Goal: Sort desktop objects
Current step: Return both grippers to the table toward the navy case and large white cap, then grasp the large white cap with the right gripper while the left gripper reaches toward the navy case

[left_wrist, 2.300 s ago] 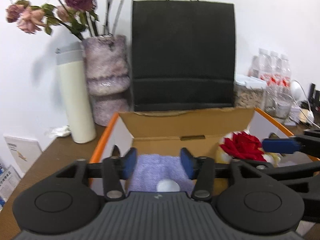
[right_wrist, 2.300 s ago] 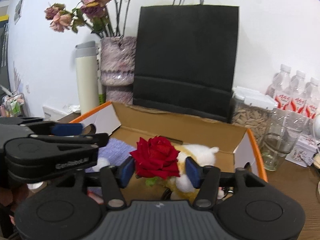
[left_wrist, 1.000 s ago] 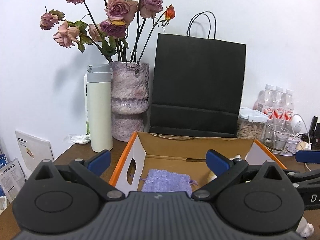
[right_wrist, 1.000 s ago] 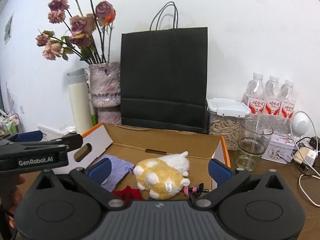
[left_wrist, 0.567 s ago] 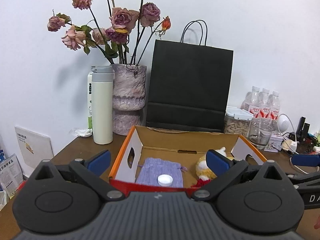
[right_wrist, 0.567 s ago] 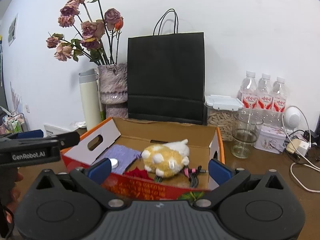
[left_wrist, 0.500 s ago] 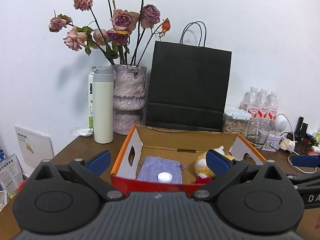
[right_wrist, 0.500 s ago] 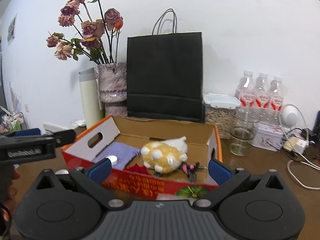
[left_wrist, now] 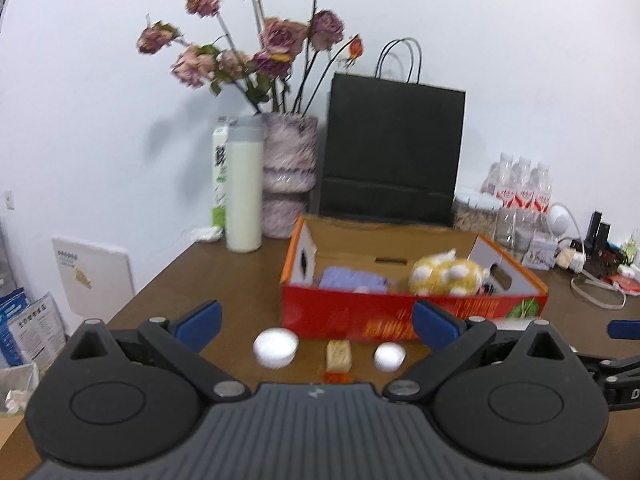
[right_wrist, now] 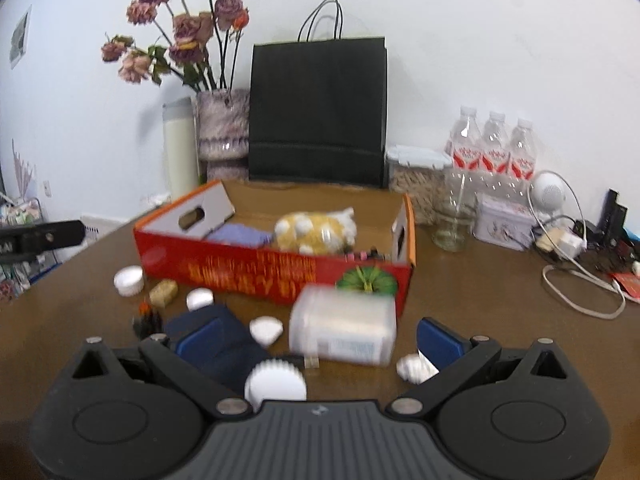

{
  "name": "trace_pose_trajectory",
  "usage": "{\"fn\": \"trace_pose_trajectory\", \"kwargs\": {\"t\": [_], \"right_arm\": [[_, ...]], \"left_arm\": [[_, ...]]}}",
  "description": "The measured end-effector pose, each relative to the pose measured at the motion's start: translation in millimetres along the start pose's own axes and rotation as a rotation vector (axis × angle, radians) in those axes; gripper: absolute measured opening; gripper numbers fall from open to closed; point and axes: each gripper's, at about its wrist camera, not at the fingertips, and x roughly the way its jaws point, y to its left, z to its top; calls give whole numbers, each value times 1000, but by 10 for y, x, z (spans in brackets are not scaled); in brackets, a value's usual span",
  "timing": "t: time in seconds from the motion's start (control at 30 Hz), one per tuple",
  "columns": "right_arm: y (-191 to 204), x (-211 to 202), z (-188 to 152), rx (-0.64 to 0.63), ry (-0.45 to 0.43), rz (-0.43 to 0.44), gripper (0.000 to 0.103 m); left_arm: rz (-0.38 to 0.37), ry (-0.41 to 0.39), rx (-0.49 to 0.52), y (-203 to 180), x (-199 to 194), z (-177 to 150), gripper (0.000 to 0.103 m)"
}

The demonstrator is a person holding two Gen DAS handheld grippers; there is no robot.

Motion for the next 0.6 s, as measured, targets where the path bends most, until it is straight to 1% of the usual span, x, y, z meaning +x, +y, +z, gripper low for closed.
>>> {"fn": "trace_pose_trajectory", "kwargs": {"t": [0.13, 0.3, 0.43, 0.5, 0.6], "right_arm": [[-26, -91, -236, 4, 36, -13, 103], [-76, -139, -421, 21, 59, -34, 103], [-92, -147, -423, 45, 56, -24, 101], [-72, -128, -403, 47, 55, -12, 101], [-29, -51, -365, 46, 68, 18, 90]], "left_arm": [[25, 45, 2, 164, -86, -190, 103], [56, 91, -11, 361, -127, -359, 103], [48, 105, -9, 391, -140, -408, 103], [33, 111, -1, 355, -123, -408, 103], [3, 117, 17, 243, -70, -398, 103]]}}
